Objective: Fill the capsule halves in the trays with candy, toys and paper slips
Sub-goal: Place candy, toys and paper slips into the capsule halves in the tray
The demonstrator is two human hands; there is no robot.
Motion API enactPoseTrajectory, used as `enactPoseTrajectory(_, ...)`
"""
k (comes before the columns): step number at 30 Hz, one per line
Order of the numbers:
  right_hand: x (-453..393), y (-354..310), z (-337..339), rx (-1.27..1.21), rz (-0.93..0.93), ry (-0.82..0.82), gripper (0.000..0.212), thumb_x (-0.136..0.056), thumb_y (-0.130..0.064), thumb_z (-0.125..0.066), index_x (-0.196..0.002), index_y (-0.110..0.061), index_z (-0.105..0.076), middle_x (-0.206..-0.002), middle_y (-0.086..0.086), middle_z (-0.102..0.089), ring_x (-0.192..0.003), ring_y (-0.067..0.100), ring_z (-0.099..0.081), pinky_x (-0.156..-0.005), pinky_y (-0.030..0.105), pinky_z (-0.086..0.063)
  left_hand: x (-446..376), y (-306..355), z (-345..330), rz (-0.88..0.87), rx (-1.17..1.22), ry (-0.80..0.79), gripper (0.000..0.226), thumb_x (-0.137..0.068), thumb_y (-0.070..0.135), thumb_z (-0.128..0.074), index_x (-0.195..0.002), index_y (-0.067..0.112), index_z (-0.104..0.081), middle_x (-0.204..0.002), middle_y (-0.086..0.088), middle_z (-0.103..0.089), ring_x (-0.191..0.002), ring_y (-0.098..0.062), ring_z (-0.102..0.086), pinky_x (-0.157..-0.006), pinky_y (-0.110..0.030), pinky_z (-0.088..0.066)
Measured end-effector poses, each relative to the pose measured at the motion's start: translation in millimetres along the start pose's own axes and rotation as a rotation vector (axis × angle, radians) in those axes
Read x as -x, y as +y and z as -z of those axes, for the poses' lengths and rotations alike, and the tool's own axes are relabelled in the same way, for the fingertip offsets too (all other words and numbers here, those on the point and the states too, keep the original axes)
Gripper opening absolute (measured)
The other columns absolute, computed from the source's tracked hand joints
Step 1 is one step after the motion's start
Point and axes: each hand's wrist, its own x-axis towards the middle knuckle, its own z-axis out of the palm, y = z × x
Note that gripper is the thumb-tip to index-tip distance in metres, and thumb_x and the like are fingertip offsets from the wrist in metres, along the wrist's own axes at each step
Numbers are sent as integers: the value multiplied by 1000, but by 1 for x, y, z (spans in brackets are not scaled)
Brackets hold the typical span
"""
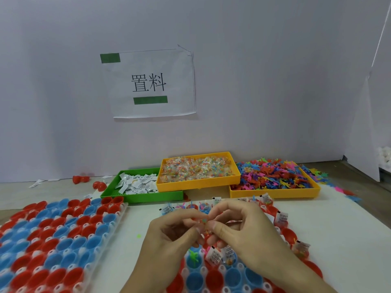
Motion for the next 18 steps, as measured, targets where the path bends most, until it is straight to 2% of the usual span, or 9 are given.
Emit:
enactPoseTrajectory(2, 1, 0, 0, -10, 15, 5, 18, -88, -6, -73, -84, -24, -72, -78, 6, -75, -69, 22, -74, -62, 25, -59, 0, -2, 2, 3, -14, -4, 27, -77, -9, -69, -85, 14, -81, -67, -14, -68, -58, -23, -66, -60, -30, -57)
enactPoseTrajectory(4, 1, 0, -1, -31, 35, 14, 25, -88, -3, -72, -80, -27, -72, -77, 7, -74, -68, 23, -74, -62, 25, -58, 0, -5, 4, 25, 3, 5, 29, -78, -12, -68, -86, 12, -81, -69, -17, -70, -58, -22, -66, -59, -28, -56)
enactPoseTrajectory(7, 1, 0, -2, -43, 51, 30, 29, -87, 1, -72, -79, -27, -73, -74, 9, -74, -67, 23, -74, -62, 29, -60, 0, -5, 6, 76, 60, -4, 20, -72, 4, -72, -87, 13, -81, -71, -21, -71, -61, -22, -68, -61, -27, -56)
enactPoseTrajectory(10, 2, 0, -3, -25, 57, 66, 31, -85, 4, -72, -77, -25, -73, -74, 8, -74, -65, 22, -74, -63, 32, -62, -1, -6, 10, 110, 68, -54, 19, -75, 5, -78, -93, 14, -81, -78, -20, -74, -70, -23, -72, -66, -26, -56)
enactPoseTrajectory(11, 2, 0, -3, -18, 60, 80, 31, -85, 4, -72, -76, -25, -73, -74, 8, -74, -65, 21, -74, -64, 33, -62, -1, -6, 10, 120, 69, -78, 19, -77, 11, -78, -96, 14, -80, -82, -19, -74, -74, -24, -73, -68, -25, -56)
enactPoseTrajectory(14, 3, 0, -3, 35, 82, 91, 25, -84, -3, -77, -77, -27, -74, -74, 4, -75, -67, 18, -74, -66, 34, -62, -1, -5, 9, 128, 61, -73, 23, -75, 26, -83, -95, 16, -80, -85, -17, -75, -77, -24, -74, -68, -24, -57)
enactPoseTrajectory(18, 2, 2, -6, 86, 87, 86, 13, -81, -14, -82, -76, -24, -75, -72, -1, -75, -68, 15, -74, -68, 30, -62, -3, -7, 11, 146, 70, -53, 24, -70, 20, -77, -91, 8, -80, -81, -21, -74, -73, -25, -73, -66, -24, -57)
